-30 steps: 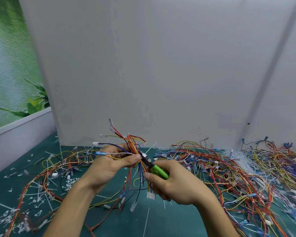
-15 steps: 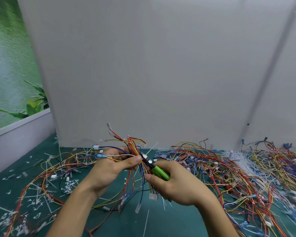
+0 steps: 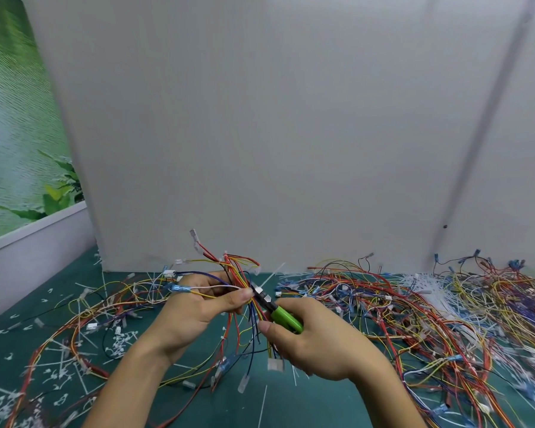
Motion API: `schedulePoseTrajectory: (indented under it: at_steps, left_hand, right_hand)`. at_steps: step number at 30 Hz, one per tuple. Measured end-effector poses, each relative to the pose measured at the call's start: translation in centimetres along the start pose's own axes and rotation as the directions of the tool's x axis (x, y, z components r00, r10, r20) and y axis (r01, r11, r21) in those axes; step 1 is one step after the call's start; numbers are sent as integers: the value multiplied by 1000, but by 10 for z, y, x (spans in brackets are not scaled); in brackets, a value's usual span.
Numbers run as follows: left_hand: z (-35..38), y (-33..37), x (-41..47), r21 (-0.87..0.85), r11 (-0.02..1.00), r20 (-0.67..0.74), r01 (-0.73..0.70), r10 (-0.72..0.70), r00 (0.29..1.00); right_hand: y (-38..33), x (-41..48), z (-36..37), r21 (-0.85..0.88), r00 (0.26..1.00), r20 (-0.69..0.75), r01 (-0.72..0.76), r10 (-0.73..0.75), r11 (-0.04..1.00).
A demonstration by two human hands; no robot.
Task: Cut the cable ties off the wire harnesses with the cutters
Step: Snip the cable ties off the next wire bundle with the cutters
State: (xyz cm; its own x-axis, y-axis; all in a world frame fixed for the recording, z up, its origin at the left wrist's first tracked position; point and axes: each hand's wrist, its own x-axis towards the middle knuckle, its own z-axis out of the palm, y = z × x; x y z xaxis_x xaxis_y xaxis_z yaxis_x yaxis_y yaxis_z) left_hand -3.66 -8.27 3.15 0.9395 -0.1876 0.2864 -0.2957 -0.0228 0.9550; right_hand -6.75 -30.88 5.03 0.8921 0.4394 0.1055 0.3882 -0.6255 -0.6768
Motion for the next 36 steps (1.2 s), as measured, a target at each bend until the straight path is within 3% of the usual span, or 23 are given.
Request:
schedulePoseTrajectory:
  at_steps: [9,26,33,36]
  left_hand:
    - [-2,-4,3,77,997,-21,-13,15,1000]
    - [-2,-5,3,24,1000,-19,13,-13,1000]
    - [-1,-4,3,-22,1000,-1,8,-8,1000]
    - [0,-3,2,29,1000,-14,8,-8,1000]
  right_hand:
    - [-4,0,1,-4,1000,10,-26,26,1000]
    - [0,3,4,6,1000,-18,-16,16,1000]
    - [-1,0,0,128,999,6,-40,39,991]
    - [-1,2,2,60,999,16,-33,32,998]
